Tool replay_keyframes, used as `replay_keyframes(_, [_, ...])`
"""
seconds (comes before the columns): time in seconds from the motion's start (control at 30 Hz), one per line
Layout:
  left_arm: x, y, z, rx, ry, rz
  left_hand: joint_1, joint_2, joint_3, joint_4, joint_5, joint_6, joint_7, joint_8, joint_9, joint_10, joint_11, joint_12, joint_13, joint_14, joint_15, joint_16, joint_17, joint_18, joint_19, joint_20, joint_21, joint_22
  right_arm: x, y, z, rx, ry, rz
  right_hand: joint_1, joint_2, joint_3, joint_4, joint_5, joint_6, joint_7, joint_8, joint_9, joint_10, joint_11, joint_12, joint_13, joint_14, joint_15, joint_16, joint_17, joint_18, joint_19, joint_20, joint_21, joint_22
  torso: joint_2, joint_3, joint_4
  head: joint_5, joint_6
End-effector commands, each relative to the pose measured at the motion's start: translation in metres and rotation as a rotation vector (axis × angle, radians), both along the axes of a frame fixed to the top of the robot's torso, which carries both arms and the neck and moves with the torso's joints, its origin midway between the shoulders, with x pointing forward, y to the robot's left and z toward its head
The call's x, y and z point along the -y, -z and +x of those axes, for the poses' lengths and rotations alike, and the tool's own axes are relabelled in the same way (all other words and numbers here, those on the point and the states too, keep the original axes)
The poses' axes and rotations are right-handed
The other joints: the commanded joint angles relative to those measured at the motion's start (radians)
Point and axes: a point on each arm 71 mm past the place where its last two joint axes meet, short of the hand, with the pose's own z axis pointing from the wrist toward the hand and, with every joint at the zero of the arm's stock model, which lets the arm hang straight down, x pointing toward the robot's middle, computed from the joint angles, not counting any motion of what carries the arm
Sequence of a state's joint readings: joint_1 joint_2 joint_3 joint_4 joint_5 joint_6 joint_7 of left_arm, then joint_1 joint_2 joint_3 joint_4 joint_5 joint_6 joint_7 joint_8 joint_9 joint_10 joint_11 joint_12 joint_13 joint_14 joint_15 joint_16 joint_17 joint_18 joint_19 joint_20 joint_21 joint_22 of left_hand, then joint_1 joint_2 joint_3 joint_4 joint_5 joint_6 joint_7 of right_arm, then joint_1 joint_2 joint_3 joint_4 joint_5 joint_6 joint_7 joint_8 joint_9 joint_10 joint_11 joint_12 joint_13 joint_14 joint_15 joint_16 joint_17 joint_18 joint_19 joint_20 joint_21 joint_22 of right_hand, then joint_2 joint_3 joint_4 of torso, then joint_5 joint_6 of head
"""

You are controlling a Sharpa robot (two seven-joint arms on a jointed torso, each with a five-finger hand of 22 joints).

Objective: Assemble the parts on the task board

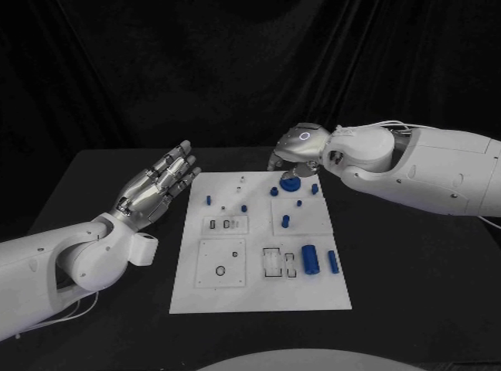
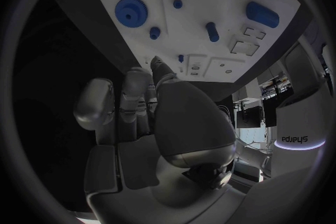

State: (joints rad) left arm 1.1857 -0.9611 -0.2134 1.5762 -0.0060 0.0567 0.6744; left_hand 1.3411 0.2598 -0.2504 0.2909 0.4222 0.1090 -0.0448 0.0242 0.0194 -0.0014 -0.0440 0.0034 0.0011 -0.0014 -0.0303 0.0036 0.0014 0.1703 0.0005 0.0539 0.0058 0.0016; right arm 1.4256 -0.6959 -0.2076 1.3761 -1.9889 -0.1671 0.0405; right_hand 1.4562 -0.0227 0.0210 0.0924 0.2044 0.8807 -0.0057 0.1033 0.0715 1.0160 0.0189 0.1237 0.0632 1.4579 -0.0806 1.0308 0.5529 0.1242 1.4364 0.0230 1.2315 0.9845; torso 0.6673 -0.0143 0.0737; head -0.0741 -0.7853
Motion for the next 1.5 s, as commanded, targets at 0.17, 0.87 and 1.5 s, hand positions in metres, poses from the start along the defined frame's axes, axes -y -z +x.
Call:
replay_keyframes(0.17, [0.0,-0.006,0.0,0.048,0.007,-0.038,0.009,-0.001,0.007,-0.001,0.009,0.003,-0.007,-0.003,-0.001,0.001,-0.001,-0.003,-0.001,0.001,-0.025,-0.004,-0.001,0.005,0.0,-0.002,-0.006,-0.002,0.0,0.009,0.003,0.012,0.0,-0.017,-0.003,-0.007,0.009,0.002,-0.002,-0.007,-0.001,-0.006,-0.001,0.005,-0.002,-0.003,0.002,-0.001,-0.006,0.009,0.009,-0.016,-0.003,-0.006,0.009,0.007,0.023,-0.0047,0.0148,-0.006,0.013])
replay_keyframes(0.87, [-0.001,-0.005,0.003,0.05,0.014,-0.042,0.034,-0.001,0.017,-0.01,0.05,0.004,0.001,-0.002,0.0,0.001,0.008,-0.003,-0.001,0.001,-0.011,-0.004,-0.001,0.003,0.0,0.007,-0.006,-0.002,0.002,0.033,0.011,-0.016,-0.012,-0.023,-0.004,-0.017,0.035,0.005,0.005,0.01,0.013,-0.005,0.001,0.009,0.002,-0.019,0.001,-0.002,-0.003,0.025,0.028,-0.02,-0.005,-0.003,0.025,0.036,0.034,-0.0113,0.017,-0.012,0.02])
replay_keyframes(1.5, [-0.001,-0.004,0.005,0.047,0.039,-0.057,0.056,-0.006,0.028,-0.022,0.095,0.008,0.009,-0.001,0.001,0.001,0.009,-0.003,-0.001,0.001,0.0,-0.004,-0.001,0.0,0.0,0.018,-0.006,-0.002,0.006,0.053,0.016,-0.021,-0.025,0.024,0.006,-0.027,0.122,0.009,0.065,0.065,0.007,0.004,0.015,-0.004,0.012,-0.054,0.0,-0.016,0.003,0.016,0.008,-0.022,-0.019,0.004,0.035,0.062,0.024,-0.0139,0.017,-0.005,-0.015])
